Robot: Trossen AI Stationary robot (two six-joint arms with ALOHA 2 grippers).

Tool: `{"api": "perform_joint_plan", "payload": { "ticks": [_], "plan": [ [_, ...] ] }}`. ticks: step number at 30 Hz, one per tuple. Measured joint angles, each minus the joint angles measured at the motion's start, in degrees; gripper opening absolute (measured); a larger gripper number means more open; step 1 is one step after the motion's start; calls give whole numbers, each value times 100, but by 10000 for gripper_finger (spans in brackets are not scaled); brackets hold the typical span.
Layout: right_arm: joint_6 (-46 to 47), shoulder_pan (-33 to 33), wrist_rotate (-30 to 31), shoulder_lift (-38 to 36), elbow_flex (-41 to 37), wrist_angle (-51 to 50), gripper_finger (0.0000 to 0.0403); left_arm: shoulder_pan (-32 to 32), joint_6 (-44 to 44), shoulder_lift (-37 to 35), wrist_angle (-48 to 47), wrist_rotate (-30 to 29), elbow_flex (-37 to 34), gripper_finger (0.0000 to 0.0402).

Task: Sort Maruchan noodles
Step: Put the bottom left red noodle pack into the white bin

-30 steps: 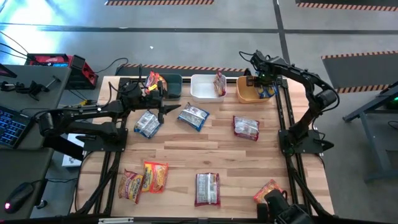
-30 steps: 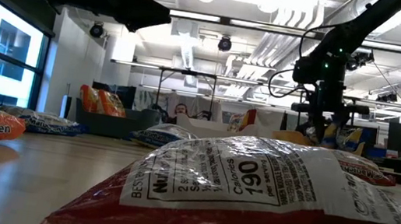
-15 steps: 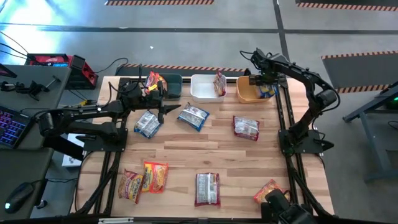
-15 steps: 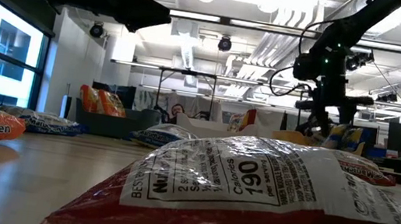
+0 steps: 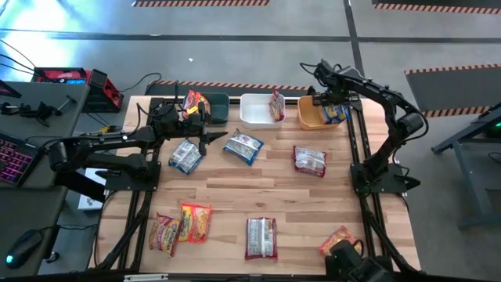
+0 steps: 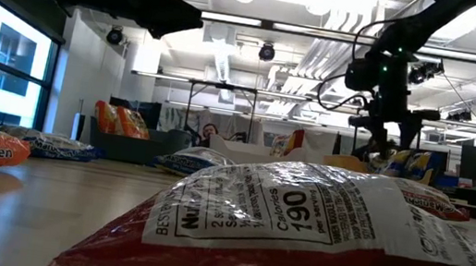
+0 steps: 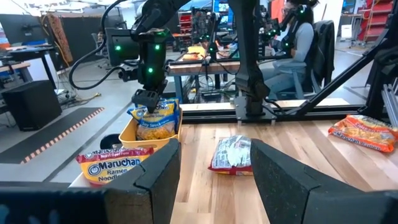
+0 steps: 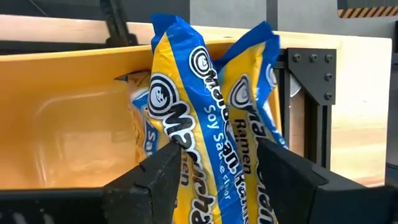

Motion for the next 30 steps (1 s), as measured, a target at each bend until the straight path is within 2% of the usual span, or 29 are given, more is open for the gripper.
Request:
{"api": "perform_joint_plan", "payload": {
  "ticks": [10,22,26,30],
  "plan": [
    [-473,110,-42,0,59,-53,193,0,-47,0,-12,0,0,181],
    [-1050,317,-64,0,1141,-910,190,0,-31,2,-107,0,0,181],
    [-1413,741,422,-94,1540,-1180,161,0,-31,2,-95,0,0,181],
    [-1668,1376,1082,-576,1203,-367,98,0,-45,2,-88,0,0,181]
  ]
}}
